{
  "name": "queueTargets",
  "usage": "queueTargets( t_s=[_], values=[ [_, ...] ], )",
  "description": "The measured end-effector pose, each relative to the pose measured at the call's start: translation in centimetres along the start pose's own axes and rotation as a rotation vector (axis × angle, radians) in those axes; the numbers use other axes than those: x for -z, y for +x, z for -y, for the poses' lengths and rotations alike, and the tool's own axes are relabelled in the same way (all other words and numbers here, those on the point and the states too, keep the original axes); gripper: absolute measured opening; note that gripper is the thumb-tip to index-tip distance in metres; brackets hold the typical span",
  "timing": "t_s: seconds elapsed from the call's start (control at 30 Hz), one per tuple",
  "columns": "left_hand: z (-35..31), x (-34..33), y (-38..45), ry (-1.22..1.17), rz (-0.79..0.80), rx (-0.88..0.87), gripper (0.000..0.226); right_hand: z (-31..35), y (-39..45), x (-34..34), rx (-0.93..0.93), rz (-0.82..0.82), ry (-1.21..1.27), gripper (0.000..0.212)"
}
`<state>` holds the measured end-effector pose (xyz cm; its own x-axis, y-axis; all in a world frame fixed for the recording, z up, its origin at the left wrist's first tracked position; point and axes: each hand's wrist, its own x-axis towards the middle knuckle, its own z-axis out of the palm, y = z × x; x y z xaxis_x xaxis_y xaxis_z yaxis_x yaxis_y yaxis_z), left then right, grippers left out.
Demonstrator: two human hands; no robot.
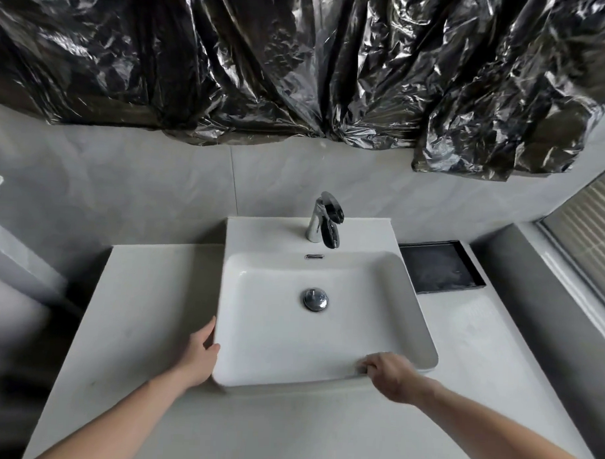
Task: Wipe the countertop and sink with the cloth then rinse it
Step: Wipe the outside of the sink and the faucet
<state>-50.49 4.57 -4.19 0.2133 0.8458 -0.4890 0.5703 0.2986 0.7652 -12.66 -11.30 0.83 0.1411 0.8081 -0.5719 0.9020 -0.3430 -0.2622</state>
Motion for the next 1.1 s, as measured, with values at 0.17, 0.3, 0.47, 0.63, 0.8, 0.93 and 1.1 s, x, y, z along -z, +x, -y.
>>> queueTargets(
  t_s=[0.17, 0.3, 0.47, 0.63, 0.8, 0.93, 1.1],
  values=[
    [-1.5, -1.4, -1.6, 0.037, -0.13, 0.047, 0.064, -6.5, -0.7, 2.7, -0.012, 0.005, -0.072, 0.022],
    [-3.2, -2.7, -3.1, 0.055, -0.283, 0.094, 0.057, -8.9, 0.1, 3.8, 0.102, 0.014, -0.202, 0.016],
    [-4.4, -4.0, -5.2, 0.129, -0.413, 0.155, 0.055, -11.3, 4.2, 4.8, 0.217, -0.044, -0.322, 0.014],
    [-3.8, -5.3, -7.0, 0.223, -0.386, 0.209, 0.069, -9.9, 6.2, 8.1, 0.252, -0.105, -0.319, 0.03],
    [-5.4, -7.7, -7.8, 0.399, -0.395, 0.11, 0.061, -6.2, 6.5, 9.5, 0.122, -0.249, 0.304, 0.031],
    [-10.6, -10.3, -8.2, 0.297, -0.245, -0.181, 0.043, -0.9, 2.4, 10.7, 0.269, -0.352, 0.63, 0.023],
    [-17.4, -12.4, -9.3, 0.021, -0.042, -0.292, 0.033, 3.9, -2.5, 11.1, 0.379, -0.252, 0.854, 0.022]
  ],
)
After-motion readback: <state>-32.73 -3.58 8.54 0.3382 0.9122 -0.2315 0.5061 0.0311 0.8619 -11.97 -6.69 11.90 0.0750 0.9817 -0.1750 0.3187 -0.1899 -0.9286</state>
